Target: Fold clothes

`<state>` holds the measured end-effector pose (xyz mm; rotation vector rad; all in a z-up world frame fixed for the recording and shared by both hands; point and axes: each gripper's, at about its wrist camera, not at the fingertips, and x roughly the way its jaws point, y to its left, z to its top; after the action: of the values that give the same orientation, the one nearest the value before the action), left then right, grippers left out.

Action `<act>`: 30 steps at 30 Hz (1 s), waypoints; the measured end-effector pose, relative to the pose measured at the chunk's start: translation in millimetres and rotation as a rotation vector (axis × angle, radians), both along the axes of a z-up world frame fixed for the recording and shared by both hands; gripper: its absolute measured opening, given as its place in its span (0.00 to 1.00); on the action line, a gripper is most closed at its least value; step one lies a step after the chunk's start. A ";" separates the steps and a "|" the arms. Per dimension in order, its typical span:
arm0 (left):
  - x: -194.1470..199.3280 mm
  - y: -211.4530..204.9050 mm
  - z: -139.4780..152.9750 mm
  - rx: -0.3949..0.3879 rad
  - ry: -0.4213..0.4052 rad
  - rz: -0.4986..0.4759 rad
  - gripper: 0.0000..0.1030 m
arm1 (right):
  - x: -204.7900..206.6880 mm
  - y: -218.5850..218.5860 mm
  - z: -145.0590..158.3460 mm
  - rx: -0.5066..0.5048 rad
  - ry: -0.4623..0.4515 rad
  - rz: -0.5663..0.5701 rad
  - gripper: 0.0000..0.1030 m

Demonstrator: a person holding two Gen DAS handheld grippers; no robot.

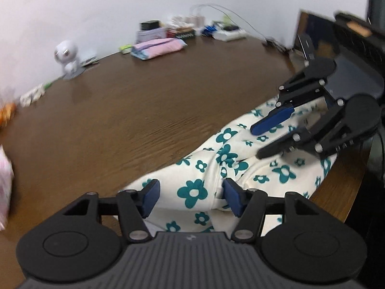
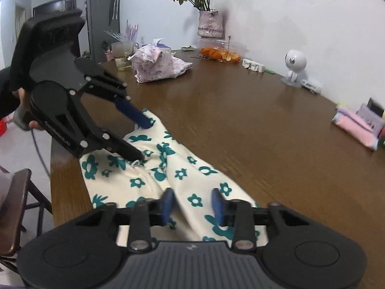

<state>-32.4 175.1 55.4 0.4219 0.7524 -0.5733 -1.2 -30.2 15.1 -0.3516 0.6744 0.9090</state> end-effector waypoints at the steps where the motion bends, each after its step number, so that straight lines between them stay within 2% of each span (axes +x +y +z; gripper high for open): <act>1: -3.6 -7.9 1.0 0.055 -0.033 -0.031 0.47 | -1.6 2.6 -1.2 -0.002 -0.006 0.003 0.16; 2: -8.2 -17.7 0.7 0.125 -0.069 -0.069 0.41 | -3.2 5.1 -2.5 -0.004 -0.013 0.007 0.11; 3: -12.9 -27.7 -0.3 0.201 -0.104 -0.107 0.22 | -4.8 7.7 -3.7 -0.006 -0.019 0.010 0.09; 4: -17.7 -36.1 -2.2 0.266 -0.136 -0.131 0.11 | -6.3 9.8 -4.5 -0.007 -0.026 0.012 0.08; 6: -31.1 -47.6 -8.7 0.381 -0.230 -0.163 0.08 | -8.6 9.0 -2.3 0.004 -0.043 0.008 0.05; 10: -61.1 -59.6 -21.5 0.529 -0.415 -0.188 0.06 | -9.9 1.0 6.1 0.037 -0.047 -0.004 0.03; 12: -73.0 -66.6 -34.0 0.604 -0.462 -0.208 0.07 | -12.1 -0.7 6.6 0.043 -0.047 0.006 0.03; 14: -72.6 -71.0 -43.3 0.626 -0.462 -0.216 0.08 | -15.8 0.4 5.1 0.042 -0.044 0.031 0.03; 16: -71.4 -69.7 -49.3 0.640 -0.467 -0.211 0.17 | -19.2 2.1 2.4 0.037 -0.048 0.046 0.03; 17: -70.4 -69.5 -50.6 0.646 -0.478 -0.205 0.25 | -21.0 2.7 1.6 0.034 -0.056 0.048 0.03; 18: -69.4 -69.4 -52.0 0.653 -0.489 -0.199 0.44 | -22.2 2.3 1.7 0.036 -0.060 0.051 0.03; 21: -59.5 -67.4 -50.0 0.645 -0.460 -0.203 0.47 | -22.7 -1.2 5.9 0.066 -0.054 0.055 0.03; 23: -55.6 -66.1 -47.7 0.635 -0.443 -0.205 0.39 | -22.9 -2.9 8.2 0.076 -0.054 0.052 0.03; 24: -54.9 -65.9 -47.1 0.637 -0.444 -0.208 0.14 | -22.6 -3.6 9.0 0.080 -0.054 0.051 0.03; 25: -58.8 -66.2 -47.0 0.648 -0.484 -0.208 0.06 | -21.0 -3.3 9.0 0.081 -0.053 0.046 0.03; 27: -70.9 -67.0 -47.0 0.679 -0.599 -0.204 0.05 | -21.2 -4.5 7.7 0.079 -0.046 0.043 0.03; 30: -83.8 -70.2 -46.8 0.711 -0.669 -0.191 0.05 | -20.4 -4.8 2.6 0.067 -0.035 0.047 0.03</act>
<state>-116.2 104.9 8.6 1.2820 0.2421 -0.2876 -21.6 -35.0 17.7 -0.3245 0.6041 0.9660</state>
